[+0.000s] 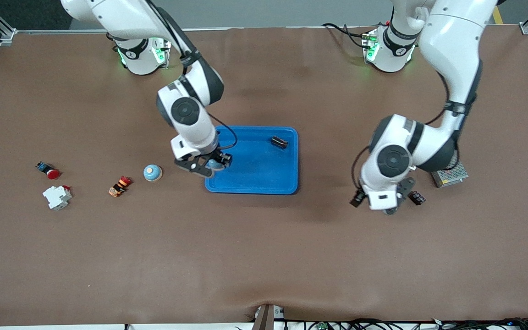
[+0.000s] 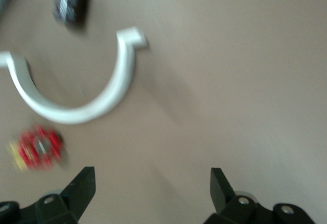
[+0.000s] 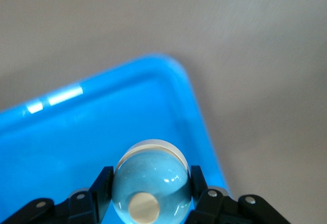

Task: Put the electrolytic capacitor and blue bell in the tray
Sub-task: 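Lower the bell into the tray while the left gripper grasps another capacitor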

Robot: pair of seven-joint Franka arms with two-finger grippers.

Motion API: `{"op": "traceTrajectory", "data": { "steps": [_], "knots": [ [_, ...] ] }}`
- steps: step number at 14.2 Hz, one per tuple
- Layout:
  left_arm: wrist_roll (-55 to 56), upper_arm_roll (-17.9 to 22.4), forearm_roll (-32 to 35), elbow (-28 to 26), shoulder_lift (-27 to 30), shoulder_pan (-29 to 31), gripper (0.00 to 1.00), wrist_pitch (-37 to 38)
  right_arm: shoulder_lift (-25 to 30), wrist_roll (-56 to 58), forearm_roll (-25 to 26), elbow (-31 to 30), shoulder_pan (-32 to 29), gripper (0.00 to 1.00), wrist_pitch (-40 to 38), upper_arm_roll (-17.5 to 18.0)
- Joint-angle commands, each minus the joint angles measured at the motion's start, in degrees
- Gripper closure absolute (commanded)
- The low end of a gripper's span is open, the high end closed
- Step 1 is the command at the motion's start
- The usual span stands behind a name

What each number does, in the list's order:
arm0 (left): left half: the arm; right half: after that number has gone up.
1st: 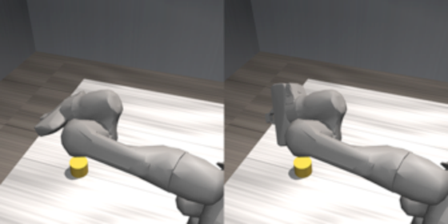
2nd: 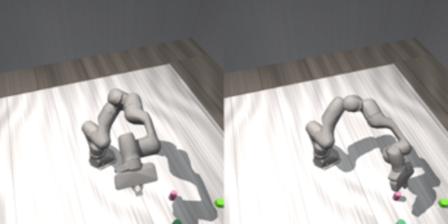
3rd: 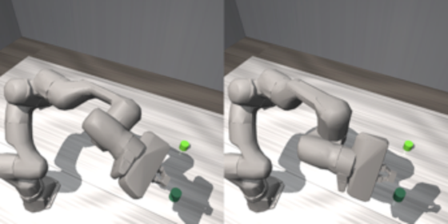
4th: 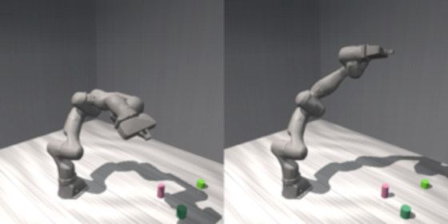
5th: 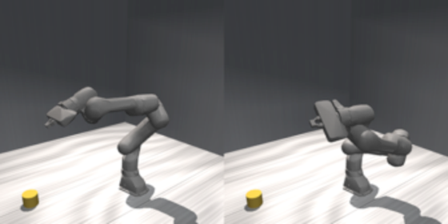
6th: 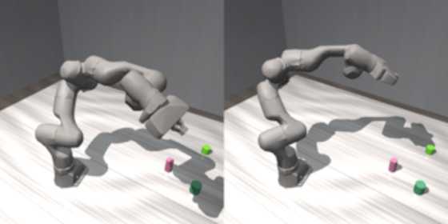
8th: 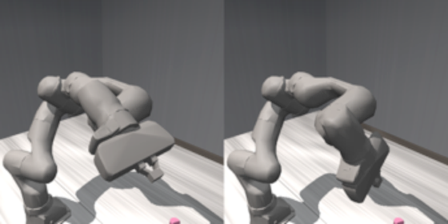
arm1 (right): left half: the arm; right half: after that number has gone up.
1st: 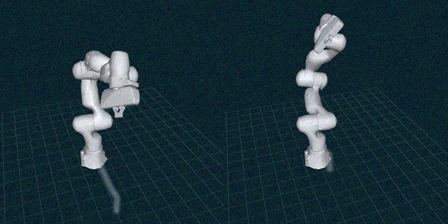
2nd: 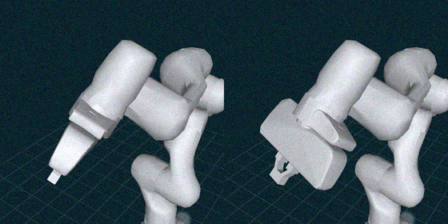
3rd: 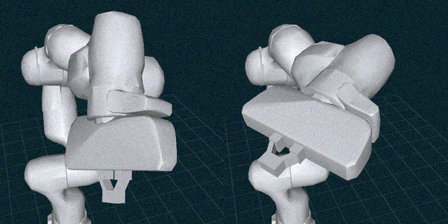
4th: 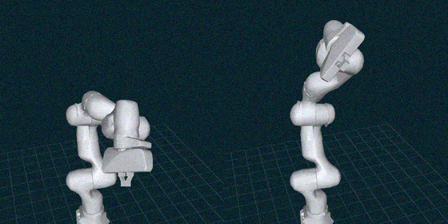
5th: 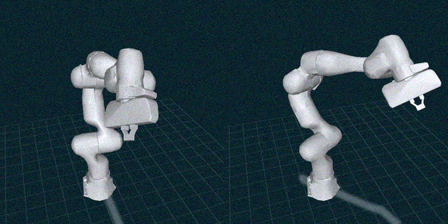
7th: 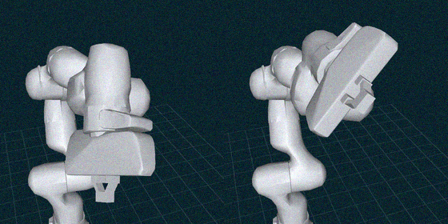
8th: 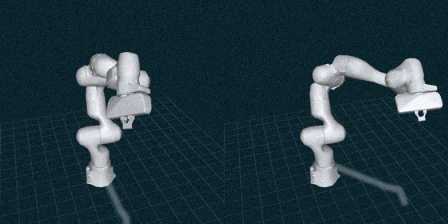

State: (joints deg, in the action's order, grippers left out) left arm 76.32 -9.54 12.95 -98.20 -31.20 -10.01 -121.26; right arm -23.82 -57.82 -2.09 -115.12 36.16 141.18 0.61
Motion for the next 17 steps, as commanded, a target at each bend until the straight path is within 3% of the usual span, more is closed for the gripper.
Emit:
{"op": "traceTrajectory", "data": {
  "steps": [1, 6, 11, 17],
  "knots": [
    [-3.9, -0.7, 4.4, -1.8, 0.0, 4.7, 0.06, -0.5, 2.1, -4.0, 0.4, -5.9, 2.9, 1.00, 5.4, -0.5],
    [-14.0, -0.7, 7.6, -1.6, -4.0, 13.5, 0.10, -6.9, 2.1, -5.6, 0.4, -12.8, 5.0, 1.00, 16.1, -0.5],
    [-19.4, -0.7, 8.0, -1.7, -6.4, 17.3, 0.14, -12.8, 2.1, -7.6, 0.4, -13.4, 6.8, 1.00, 16.8, -0.5],
    [-19.1, -0.7, 7.9, -4.6, -6.2, 17.8, 0.15, -12.8, 1.9, -7.8, 0.4, -15.3, 7.2, 1.00, 19.7, -0.5]
  ]
}}
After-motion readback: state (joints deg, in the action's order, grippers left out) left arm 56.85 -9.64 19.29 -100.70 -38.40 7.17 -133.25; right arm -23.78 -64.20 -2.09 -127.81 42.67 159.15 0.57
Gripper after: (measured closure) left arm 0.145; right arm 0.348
